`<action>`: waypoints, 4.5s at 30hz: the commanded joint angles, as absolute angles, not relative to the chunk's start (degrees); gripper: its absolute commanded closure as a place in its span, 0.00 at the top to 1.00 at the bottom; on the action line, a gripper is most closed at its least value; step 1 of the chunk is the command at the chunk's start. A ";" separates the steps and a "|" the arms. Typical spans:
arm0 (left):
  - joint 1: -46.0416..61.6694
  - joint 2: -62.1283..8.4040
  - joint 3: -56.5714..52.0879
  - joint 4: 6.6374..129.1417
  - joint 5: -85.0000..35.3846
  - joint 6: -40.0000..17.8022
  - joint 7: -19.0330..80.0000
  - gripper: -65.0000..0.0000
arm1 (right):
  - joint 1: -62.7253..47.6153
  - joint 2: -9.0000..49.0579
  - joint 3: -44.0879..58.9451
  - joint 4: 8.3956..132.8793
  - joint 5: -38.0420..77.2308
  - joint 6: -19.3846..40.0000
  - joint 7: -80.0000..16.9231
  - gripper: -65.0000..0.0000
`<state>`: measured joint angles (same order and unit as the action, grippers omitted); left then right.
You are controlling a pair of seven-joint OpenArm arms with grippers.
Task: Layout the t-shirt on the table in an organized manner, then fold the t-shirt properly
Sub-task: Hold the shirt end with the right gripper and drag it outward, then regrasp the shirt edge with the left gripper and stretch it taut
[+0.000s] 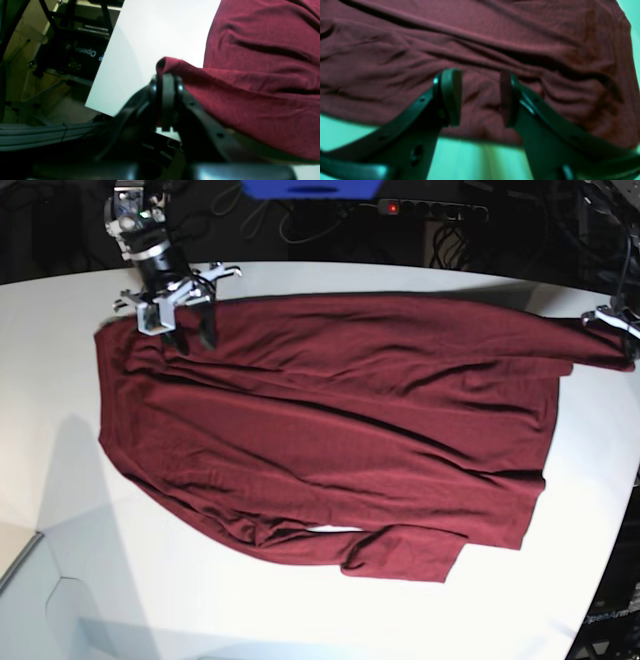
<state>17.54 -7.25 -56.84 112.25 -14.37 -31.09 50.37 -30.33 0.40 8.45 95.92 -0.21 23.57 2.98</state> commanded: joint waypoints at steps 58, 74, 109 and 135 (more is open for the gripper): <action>16.22 -8.84 -57.36 113.27 -15.08 -30.64 48.92 0.00 | -31.16 3.65 9.80 100.53 0.31 23.69 4.53 0.00; 8.40 -8.48 -56.84 112.31 -14.55 -30.64 49.01 0.00 | -25.01 3.30 12.44 99.56 0.31 29.85 3.82 0.00; 3.03 -10.07 -55.16 98.42 -14.99 -30.55 48.66 0.00 | -13.23 6.55 13.23 86.20 0.31 30.90 4.26 0.00; 0.92 -7.78 -51.65 95.52 -14.99 -30.55 48.57 0.00 | -12.35 6.29 21.49 86.02 0.31 35.30 4.00 0.00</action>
<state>1.72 -6.98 -51.62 94.63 -14.35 -30.65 49.76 -12.75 5.85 21.32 85.21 -0.67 34.74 2.33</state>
